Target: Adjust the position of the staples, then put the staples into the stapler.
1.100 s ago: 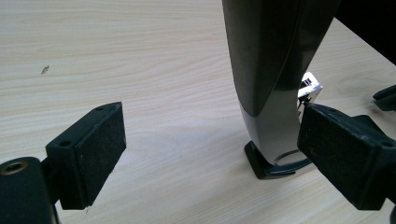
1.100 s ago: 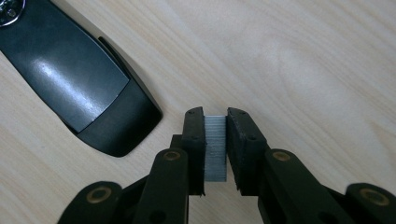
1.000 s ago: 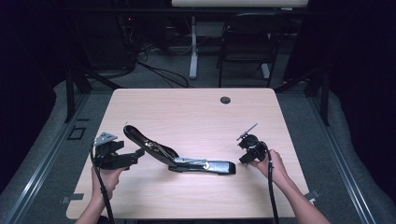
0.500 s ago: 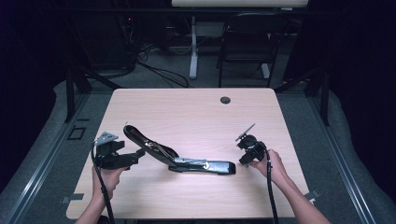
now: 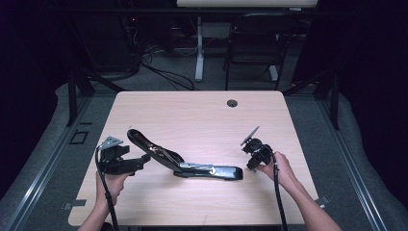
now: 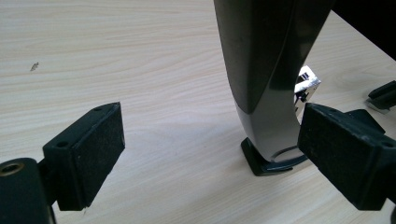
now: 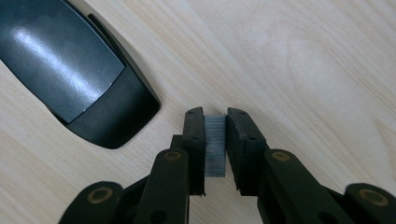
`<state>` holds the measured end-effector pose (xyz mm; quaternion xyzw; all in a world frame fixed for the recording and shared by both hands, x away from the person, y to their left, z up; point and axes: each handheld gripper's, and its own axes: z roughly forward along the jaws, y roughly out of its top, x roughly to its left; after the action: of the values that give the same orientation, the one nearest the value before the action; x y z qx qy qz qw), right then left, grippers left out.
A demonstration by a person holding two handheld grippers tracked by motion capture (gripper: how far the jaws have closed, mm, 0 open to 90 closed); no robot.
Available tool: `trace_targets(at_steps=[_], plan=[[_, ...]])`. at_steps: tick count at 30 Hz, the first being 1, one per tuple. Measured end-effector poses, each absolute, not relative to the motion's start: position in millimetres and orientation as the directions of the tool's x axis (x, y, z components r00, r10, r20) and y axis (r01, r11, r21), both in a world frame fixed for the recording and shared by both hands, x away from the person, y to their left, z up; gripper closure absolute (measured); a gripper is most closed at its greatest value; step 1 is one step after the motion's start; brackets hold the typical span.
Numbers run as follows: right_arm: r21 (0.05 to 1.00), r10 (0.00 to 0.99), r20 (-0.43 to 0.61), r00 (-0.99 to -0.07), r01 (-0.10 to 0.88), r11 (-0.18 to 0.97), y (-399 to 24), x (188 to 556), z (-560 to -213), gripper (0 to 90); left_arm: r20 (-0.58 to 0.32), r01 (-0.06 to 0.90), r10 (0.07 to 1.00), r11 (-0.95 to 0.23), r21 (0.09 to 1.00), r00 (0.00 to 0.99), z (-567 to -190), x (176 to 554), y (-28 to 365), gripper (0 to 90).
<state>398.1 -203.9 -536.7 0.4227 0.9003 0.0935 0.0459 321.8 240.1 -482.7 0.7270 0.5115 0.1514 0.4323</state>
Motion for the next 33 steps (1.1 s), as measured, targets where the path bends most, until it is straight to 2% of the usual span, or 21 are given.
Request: trace_targets(at_steps=[7,10,11,12,13,21,28,33], plan=[[0.246,0.768,0.0,-0.64,0.745,0.621,-205.1,397.4,-530.6,78.2,-0.228,0.599,0.873,-0.088,0.796,0.431,-481.6,321.1,239.0,7.8],[0.229,0.754,-0.008,-0.657,0.732,0.641,-204.5,398.0,-528.4,78.2,-0.234,0.577,0.869,-0.071,0.813,0.436,-477.7,319.2,238.0,9.8],[0.243,0.757,-0.007,-0.654,0.733,0.636,-204.0,397.8,-528.7,78.2,-0.231,0.567,0.868,-0.068,0.821,0.439,-476.5,318.8,237.4,11.4],[0.3,0.779,0.007,-0.626,0.745,0.596,-202.7,395.5,-532.1,78.2,-0.229,0.559,0.868,-0.066,0.827,0.441,-475.1,318.2,237.1,13.4],[0.264,0.762,-0.006,-0.648,0.734,0.626,-203.8,397.6,-528.2,78.2,-0.234,0.547,0.864,-0.057,0.835,0.446,-474.2,317.5,236.5,15.5],[0.294,0.754,-0.02,-0.657,0.717,0.632,-203.7,395.7,-523.3,78.2,-0.21,0.476,0.874,-0.028,0.879,0.439,-468.0,314.0,233.8,36.1],[0.316,0.748,-0.025,-0.663,0.704,0.635,-204.2,394.3,-520.1,78.2,-0.201,0.472,0.873,-0.037,0.881,0.444,-468.4,312.6,230.4,56.1],[0.343,0.744,-0.025,-0.668,0.693,0.634,-203.4,392.9,-513.7,78.2,-0.215,0.477,0.875,-0.021,0.878,0.433,-468.2,311.6,229.0,57.6]])
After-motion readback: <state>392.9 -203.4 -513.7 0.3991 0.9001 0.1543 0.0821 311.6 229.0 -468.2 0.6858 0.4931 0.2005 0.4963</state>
